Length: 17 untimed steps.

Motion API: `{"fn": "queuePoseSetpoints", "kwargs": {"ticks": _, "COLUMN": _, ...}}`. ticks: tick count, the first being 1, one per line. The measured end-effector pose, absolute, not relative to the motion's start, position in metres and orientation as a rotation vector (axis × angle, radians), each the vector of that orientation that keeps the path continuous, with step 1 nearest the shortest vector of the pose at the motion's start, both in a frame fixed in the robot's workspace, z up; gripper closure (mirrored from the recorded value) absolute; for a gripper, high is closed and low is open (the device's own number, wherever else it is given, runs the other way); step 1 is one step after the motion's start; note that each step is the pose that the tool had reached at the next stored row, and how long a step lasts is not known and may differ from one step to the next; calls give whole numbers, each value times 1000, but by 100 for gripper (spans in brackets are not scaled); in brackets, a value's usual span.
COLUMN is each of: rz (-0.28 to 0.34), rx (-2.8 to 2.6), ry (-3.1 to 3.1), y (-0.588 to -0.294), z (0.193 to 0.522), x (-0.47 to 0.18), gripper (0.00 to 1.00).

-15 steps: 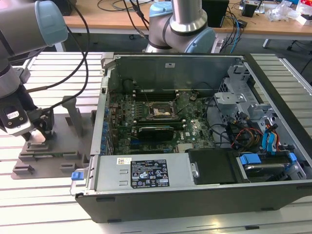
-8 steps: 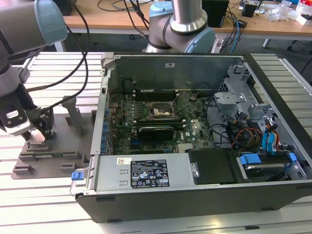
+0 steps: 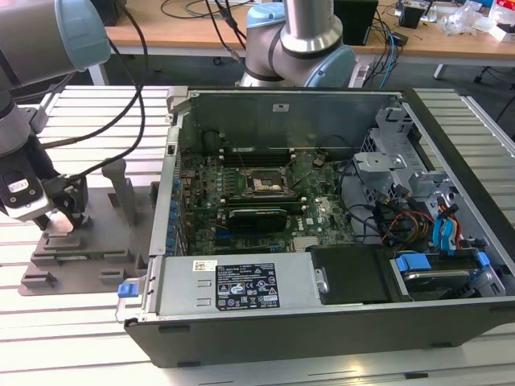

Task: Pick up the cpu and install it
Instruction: 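Pick up the cpu and move it towards the insertion slot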

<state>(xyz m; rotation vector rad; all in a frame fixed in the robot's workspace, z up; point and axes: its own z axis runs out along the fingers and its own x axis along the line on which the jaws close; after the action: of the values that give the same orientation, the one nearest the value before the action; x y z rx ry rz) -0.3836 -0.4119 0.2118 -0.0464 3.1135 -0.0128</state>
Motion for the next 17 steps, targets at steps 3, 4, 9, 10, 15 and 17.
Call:
{"fn": "queuePoseSetpoints", "kwargs": {"ticks": 3, "rz": -13, "rx": -46, "ry": 3114, "y": -412, "z": 216, "x": -384, "gripper": 45}}
{"fn": "queuePoseSetpoints", "kwargs": {"ticks": 4, "rz": -13, "rx": -46, "ry": 3114, "y": -412, "z": 217, "x": -384, "gripper": 45}}
{"fn": "queuePoseSetpoints", "kwargs": {"ticks": 9, "rz": -13, "rx": -46, "ry": 3113, "y": -412, "z": 223, "x": -384, "gripper": 45}}
{"fn": "queuePoseSetpoints", "kwargs": {"ticks": 10, "rz": -13, "rx": -46, "ry": 3114, "y": -412, "z": 224, "x": -384, "gripper": 45}}
{"fn": "queuePoseSetpoints", "kwargs": {"ticks": 15, "rz": -13, "rx": -46, "ry": 3114, "y": -412, "z": 227, "x": -384, "gripper": 45}}
{"fn": "queuePoseSetpoints", "kwargs": {"ticks": 17, "rz": -13, "rx": -46, "ry": 3113, "y": -412, "z": 229, "x": -384, "gripper": 45}}
